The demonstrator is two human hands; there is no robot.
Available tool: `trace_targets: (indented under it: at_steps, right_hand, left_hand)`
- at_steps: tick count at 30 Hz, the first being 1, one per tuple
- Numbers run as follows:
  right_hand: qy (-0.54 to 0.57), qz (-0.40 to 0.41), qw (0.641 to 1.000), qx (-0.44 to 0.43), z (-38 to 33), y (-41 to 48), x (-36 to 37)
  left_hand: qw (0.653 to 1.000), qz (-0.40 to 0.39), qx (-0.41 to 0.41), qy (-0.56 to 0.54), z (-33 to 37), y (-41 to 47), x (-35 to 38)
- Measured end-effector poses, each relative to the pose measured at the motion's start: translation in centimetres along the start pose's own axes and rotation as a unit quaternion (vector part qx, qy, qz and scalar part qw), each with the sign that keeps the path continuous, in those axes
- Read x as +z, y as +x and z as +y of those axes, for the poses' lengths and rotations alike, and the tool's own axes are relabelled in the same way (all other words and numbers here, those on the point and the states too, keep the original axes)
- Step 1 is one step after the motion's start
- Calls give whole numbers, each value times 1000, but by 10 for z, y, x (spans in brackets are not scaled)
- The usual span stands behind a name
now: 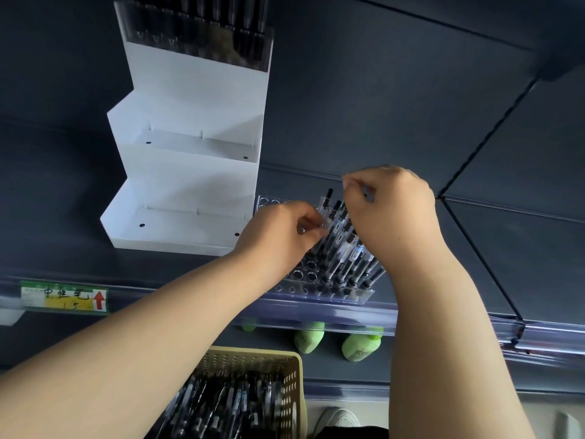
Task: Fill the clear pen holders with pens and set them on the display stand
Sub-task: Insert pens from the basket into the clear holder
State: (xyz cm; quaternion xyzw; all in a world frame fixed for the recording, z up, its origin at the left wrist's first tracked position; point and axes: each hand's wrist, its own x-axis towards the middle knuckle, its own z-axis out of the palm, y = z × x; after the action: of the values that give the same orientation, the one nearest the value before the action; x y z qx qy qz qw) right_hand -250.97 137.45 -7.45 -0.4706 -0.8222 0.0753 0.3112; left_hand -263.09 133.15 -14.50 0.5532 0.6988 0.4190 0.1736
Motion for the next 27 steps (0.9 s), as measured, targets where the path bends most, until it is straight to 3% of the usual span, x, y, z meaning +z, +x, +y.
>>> trace_targets:
  at_steps: [18, 23, 27]
  right_hand:
    - [-5, 35, 998, -42, 5, -14, -11]
    - [19, 41, 994, -102, -6, -29, -8]
    - [38, 12, 982, -183, -17, -59, 5]
  left_hand:
    - [999, -5, -12, 32, -3, -12, -8]
    - [998, 21, -9, 66, -8, -25, -27]
    - [985, 15, 14, 174, -9, -50, -51]
